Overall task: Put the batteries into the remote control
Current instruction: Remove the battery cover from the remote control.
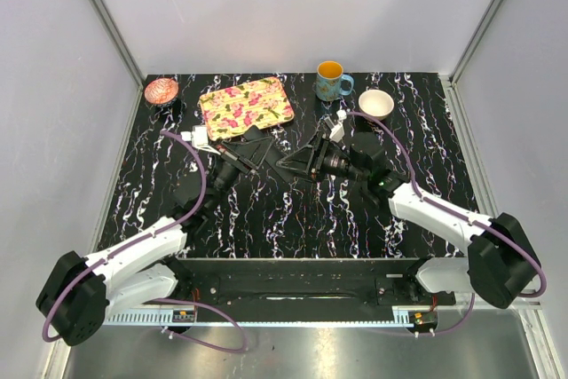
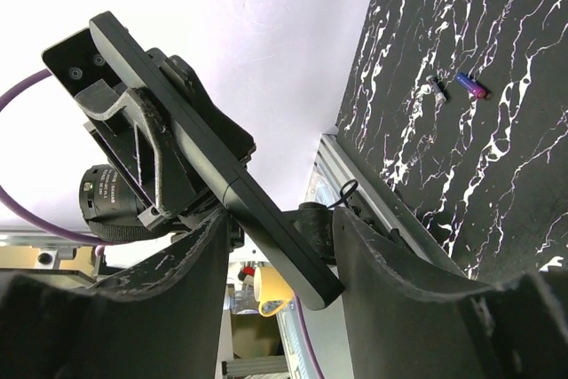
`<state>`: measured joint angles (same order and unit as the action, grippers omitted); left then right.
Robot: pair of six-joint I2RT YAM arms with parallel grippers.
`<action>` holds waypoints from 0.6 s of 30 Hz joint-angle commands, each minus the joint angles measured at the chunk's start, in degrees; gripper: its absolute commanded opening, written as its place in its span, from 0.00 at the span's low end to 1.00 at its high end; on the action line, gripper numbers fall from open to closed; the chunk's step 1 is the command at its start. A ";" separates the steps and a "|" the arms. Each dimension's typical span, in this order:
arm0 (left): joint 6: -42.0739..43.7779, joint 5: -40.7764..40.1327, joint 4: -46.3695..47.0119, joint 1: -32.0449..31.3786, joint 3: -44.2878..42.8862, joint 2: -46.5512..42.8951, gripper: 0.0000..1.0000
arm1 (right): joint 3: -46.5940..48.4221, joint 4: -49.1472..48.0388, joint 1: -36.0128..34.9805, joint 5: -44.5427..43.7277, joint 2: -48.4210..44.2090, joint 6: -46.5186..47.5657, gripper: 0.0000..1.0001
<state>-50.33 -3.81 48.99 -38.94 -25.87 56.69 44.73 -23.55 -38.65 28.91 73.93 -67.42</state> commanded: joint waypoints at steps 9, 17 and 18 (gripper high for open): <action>2.07 -1.28 3.13 -0.88 -1.11 -1.23 0.00 | -1.49 -5.98 -0.02 2.03 0.16 -2.28 0.33; 2.25 -1.20 1.81 -0.79 -1.73 -0.70 0.00 | -0.88 -3.79 -0.02 1.68 -1.24 -0.88 0.73; 1.90 -1.20 0.76 -0.79 -1.82 -0.61 0.00 | -0.44 -1.17 0.07 0.72 -1.68 0.34 0.82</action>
<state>-49.93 -4.75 48.97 -39.48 -25.89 56.34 43.05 -27.03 -38.57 30.09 73.95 -68.38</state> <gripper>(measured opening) 0.202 0.699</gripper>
